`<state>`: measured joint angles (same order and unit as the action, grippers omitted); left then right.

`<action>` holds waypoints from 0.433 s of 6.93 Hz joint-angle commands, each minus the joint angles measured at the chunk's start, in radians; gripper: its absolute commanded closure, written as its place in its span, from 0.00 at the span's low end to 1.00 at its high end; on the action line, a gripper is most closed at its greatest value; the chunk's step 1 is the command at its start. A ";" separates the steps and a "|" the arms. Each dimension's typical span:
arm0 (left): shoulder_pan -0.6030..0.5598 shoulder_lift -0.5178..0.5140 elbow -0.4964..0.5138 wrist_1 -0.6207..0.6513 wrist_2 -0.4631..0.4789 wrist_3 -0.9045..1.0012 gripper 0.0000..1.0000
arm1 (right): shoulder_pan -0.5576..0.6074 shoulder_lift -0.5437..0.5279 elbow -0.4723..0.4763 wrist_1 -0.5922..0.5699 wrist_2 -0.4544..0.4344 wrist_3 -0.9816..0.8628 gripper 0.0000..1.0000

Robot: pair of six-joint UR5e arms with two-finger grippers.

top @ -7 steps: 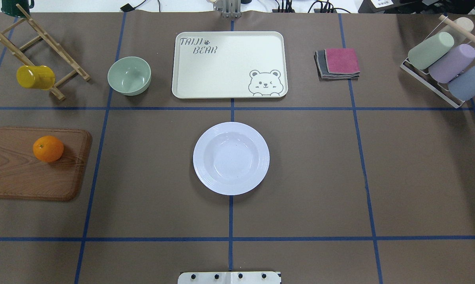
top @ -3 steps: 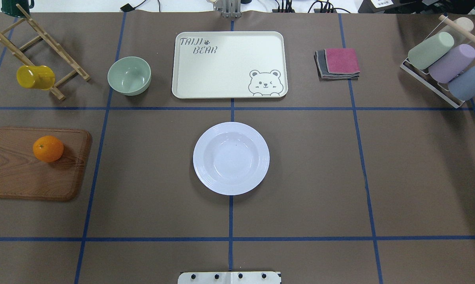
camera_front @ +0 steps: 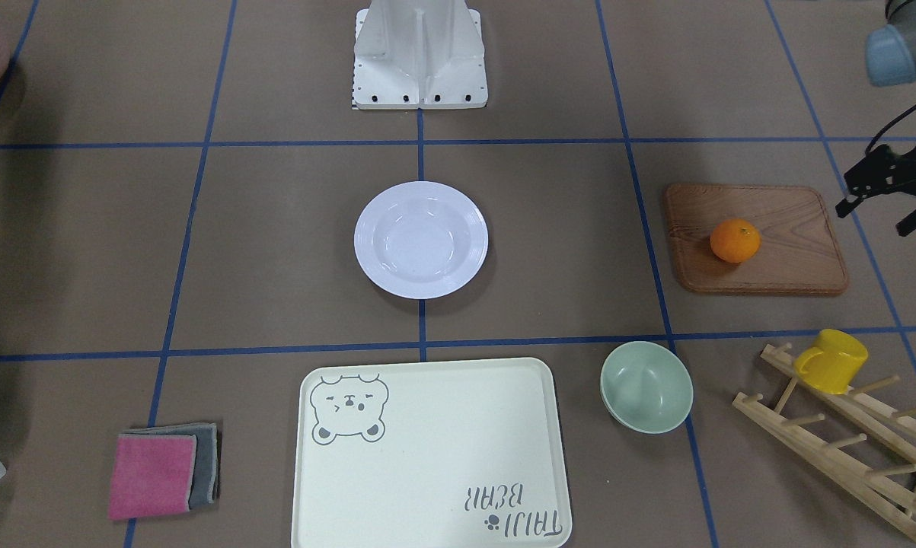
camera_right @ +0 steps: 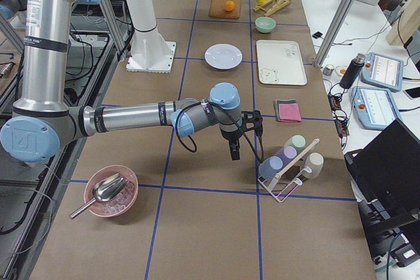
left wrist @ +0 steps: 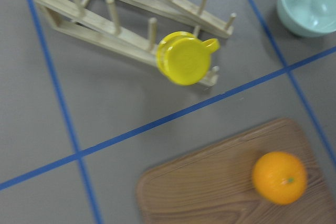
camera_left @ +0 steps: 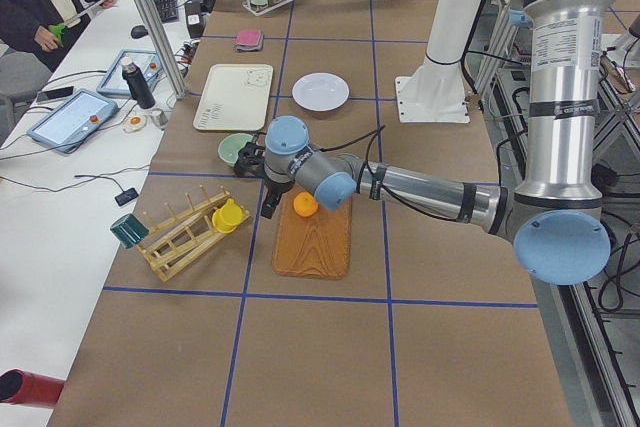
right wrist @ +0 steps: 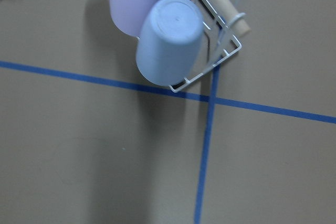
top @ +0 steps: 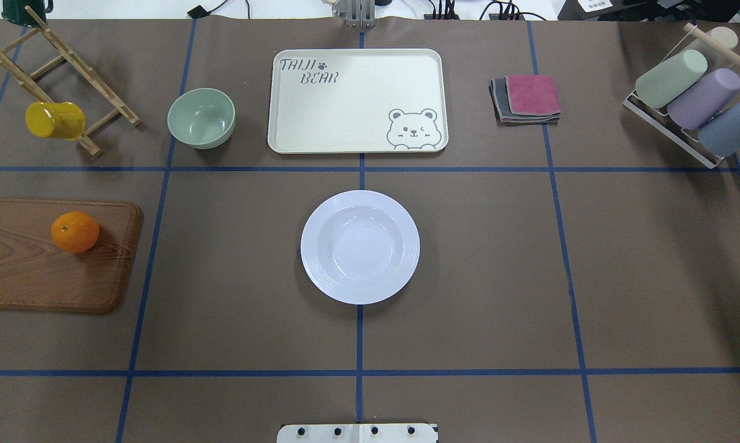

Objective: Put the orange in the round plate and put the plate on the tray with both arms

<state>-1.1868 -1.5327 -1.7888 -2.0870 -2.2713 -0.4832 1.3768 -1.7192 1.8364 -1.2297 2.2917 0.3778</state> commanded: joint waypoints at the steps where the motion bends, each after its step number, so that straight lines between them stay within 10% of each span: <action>1: 0.175 -0.004 0.005 -0.027 0.123 -0.109 0.01 | -0.033 -0.014 0.000 0.050 -0.015 0.053 0.00; 3: 0.233 -0.006 0.005 -0.030 0.139 -0.140 0.01 | -0.033 -0.016 0.000 0.050 -0.017 0.050 0.00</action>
<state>-0.9921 -1.5378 -1.7844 -2.1149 -2.1463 -0.6075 1.3450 -1.7326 1.8363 -1.1813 2.2767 0.4281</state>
